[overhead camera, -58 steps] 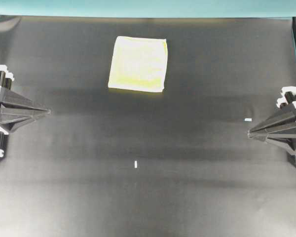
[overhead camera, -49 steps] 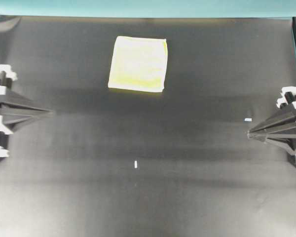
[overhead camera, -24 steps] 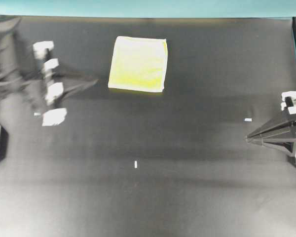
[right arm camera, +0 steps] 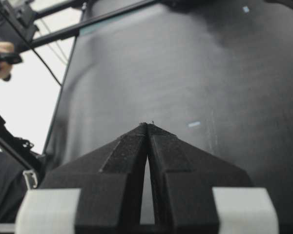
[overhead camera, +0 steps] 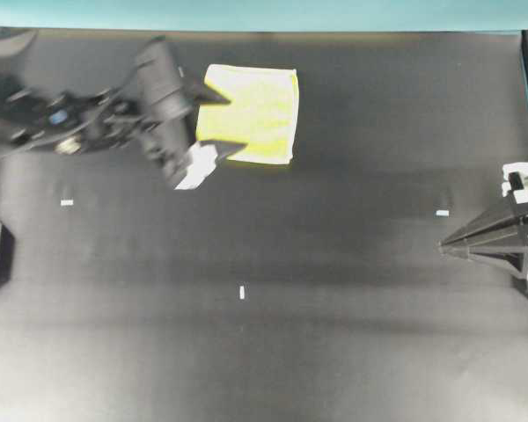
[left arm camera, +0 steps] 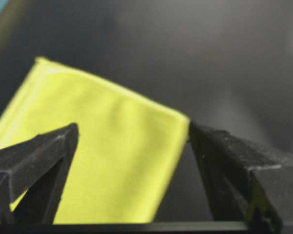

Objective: Push a yellow cloth with the left arm to wipe the desk.
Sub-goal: 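Lower the left gripper onto the yellow cloth and press it down, then push the cloth with the left gripper toward the near-left table area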

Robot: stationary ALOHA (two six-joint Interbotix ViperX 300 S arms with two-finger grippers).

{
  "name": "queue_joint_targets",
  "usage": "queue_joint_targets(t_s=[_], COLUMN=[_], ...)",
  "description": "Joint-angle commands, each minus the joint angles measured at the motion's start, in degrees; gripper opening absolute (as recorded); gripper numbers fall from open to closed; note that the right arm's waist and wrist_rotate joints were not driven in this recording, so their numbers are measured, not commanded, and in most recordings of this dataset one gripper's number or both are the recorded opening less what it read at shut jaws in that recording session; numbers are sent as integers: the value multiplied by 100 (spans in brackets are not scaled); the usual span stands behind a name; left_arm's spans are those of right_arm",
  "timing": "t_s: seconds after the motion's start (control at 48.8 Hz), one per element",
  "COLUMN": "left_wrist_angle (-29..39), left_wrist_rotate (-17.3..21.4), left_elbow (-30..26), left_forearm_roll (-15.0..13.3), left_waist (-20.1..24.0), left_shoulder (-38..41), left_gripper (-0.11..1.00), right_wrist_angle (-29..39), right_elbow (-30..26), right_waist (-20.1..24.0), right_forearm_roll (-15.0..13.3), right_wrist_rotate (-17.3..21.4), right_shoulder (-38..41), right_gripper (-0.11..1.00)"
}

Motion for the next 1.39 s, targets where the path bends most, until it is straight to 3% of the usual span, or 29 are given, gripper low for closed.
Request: queue_joint_targets(t_s=[0.0,0.123,0.553,0.778,1.372], left_wrist_angle=[53,114,431,448,615], left_wrist_rotate=[-44,-185,-246,-255,-413], left_elbow=[-369,-650,-984,-1072,-633], left_forearm_roll=[18,18,18,9,18], left_waist=[264,457,536,536,466], left_shoulder=[264,686,1652,1740,1670], left_gripper=[87,87,87,87,86], right_wrist_angle=[-26,-26,-105,-105,-158], right_elbow=[-97,-88,-88,-79,-70], right_waist=[0,0,0,-9,0], right_forearm_roll=[9,9,9,9,9], right_wrist_rotate=[0,9,9,0,0], right_shoulder=[18,18,-105,-114,-114], right_gripper=[0,0,0,0,0])
